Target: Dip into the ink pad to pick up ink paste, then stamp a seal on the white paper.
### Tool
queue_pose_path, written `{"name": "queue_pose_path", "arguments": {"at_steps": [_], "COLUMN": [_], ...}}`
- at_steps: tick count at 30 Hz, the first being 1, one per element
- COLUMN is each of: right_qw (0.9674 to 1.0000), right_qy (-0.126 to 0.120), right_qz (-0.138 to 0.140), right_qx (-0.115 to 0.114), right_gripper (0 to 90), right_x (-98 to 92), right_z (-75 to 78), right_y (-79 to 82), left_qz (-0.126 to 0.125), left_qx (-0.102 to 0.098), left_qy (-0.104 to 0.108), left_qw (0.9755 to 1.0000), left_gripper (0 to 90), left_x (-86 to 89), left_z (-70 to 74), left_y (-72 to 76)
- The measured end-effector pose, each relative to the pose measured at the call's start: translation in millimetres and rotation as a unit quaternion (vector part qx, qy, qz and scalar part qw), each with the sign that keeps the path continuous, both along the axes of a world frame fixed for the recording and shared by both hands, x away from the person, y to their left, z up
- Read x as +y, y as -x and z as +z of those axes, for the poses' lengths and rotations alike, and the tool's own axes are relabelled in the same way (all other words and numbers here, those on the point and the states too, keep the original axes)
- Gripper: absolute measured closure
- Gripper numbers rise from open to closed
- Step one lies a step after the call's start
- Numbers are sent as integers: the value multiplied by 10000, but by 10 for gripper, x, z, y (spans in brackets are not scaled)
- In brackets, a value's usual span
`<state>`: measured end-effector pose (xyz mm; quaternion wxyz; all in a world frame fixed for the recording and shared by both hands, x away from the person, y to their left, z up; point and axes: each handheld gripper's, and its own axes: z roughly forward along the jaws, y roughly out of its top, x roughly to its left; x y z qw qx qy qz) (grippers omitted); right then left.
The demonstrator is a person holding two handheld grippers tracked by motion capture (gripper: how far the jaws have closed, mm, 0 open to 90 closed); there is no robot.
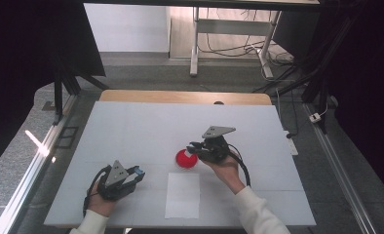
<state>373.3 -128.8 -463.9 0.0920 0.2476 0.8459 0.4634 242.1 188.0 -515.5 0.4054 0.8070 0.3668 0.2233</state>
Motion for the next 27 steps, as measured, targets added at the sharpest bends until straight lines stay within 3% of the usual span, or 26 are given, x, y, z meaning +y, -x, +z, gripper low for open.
{"name": "queue_pose_path", "arguments": {"at_steps": [15,27], "right_qw": [9998,9998], "right_qy": [-168,-106], "right_qz": [88,141], "right_qx": [-56,-97], "right_gripper": [756,756], "right_x": [-104,-162], "right_z": [80,105], "right_y": [122,185], "left_qz": [-5,-7], "left_qx": [-7,-8], "left_qy": [9,-16], "left_qw": [10000,10000], "left_gripper": [647,647], "left_x": [2,-7], "left_z": [-1,-1], "left_y": [-2,-4]}}
